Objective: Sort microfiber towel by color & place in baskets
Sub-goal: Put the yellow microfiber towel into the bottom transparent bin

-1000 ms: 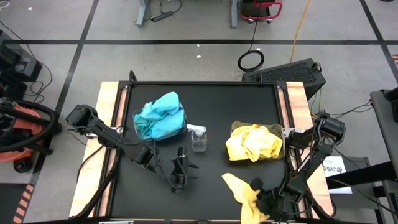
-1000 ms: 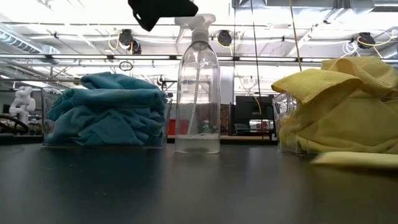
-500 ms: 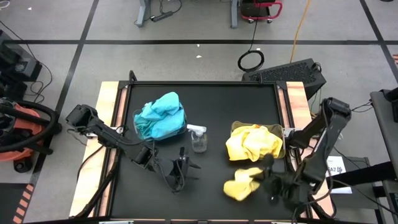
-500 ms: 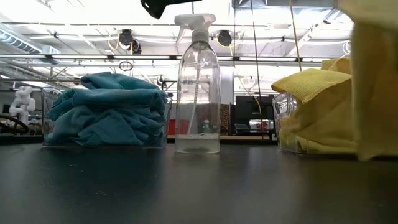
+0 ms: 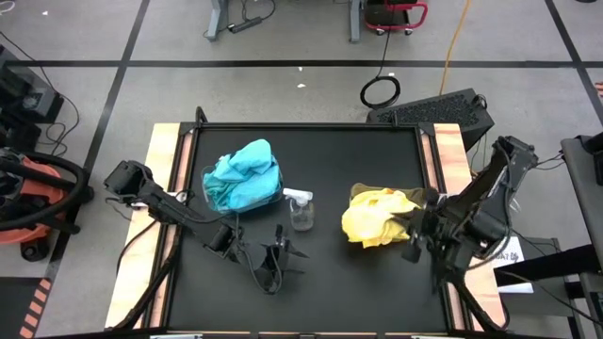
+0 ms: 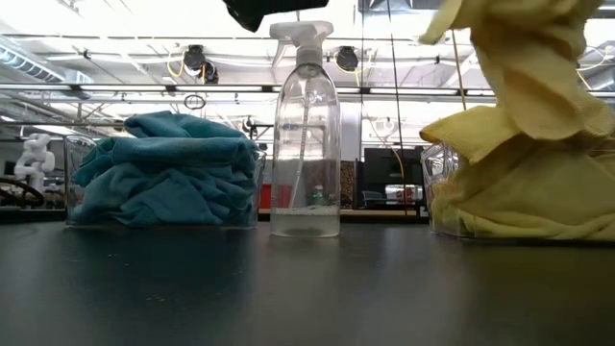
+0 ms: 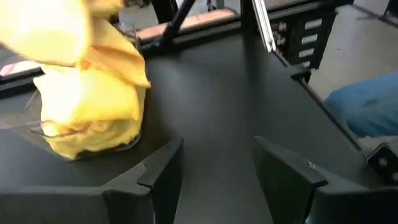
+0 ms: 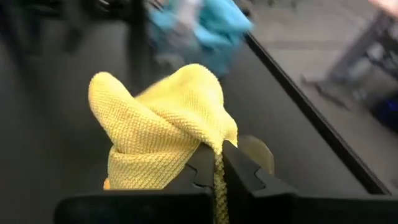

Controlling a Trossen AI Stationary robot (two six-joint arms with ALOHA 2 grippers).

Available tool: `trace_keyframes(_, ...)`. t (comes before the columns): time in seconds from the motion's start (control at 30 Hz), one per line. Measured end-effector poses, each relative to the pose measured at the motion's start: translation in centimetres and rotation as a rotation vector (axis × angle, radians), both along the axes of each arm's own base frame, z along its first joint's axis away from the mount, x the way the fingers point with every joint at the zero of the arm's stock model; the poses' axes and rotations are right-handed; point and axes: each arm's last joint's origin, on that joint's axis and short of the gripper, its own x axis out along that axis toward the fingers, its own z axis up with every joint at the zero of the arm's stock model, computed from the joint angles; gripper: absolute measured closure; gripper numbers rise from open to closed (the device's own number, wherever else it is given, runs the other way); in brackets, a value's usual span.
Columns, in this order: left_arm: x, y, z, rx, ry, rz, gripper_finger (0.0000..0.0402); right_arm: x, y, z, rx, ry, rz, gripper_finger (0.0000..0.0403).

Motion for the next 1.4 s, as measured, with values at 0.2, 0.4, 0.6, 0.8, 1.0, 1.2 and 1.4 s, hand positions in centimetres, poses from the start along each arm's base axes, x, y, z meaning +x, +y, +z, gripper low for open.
trace_keyframes(0.2, 0.0, 0.0, -0.1, 0.005, 0.009, 0.0, 0.0204, -0.2, -2.5, -1.5, 0.045, 0.209, -0.231, 0.0403)
trace_keyframes(0.4, 0.0, 0.0, -0.2, 0.007, 0.012, 0.0, 0.0204, 0.1, -3.5, -3.6, 0.09, 0.322, -0.378, 0.0403)
trace_keyframes(0.6, 0.0, 0.0, -0.2, 0.007, 0.012, 0.001, 0.0204, 0.4, -4.0, -5.9, 0.116, 0.364, -0.438, 0.0403)
trace_keyframes(0.8, 0.1, -0.1, -0.5, 0.012, 0.018, 0.001, 0.0204, 0.7, -4.2, -9.2, 0.177, 0.361, -0.459, 0.0403)
trace_keyframes(1.0, 0.3, -0.2, -1.1, 0.017, 0.031, 0.0, 0.0204, 0.5, -5.0, -13.3, 0.271, 0.317, -0.536, 0.0398)
trace_keyframes(1.2, 0.3, -0.2, -0.9, 0.008, 0.02, -0.006, 0.0204, 0.3, -5.7, -16.4, 0.34, 0.295, -0.551, 0.0396)
trace_keyframes(1.4, 0.4, -0.2, -0.9, 0.004, 0.016, -0.008, 0.0204, 0.4, -5.9, -17.5, 0.385, 0.286, -0.564, 0.0395)
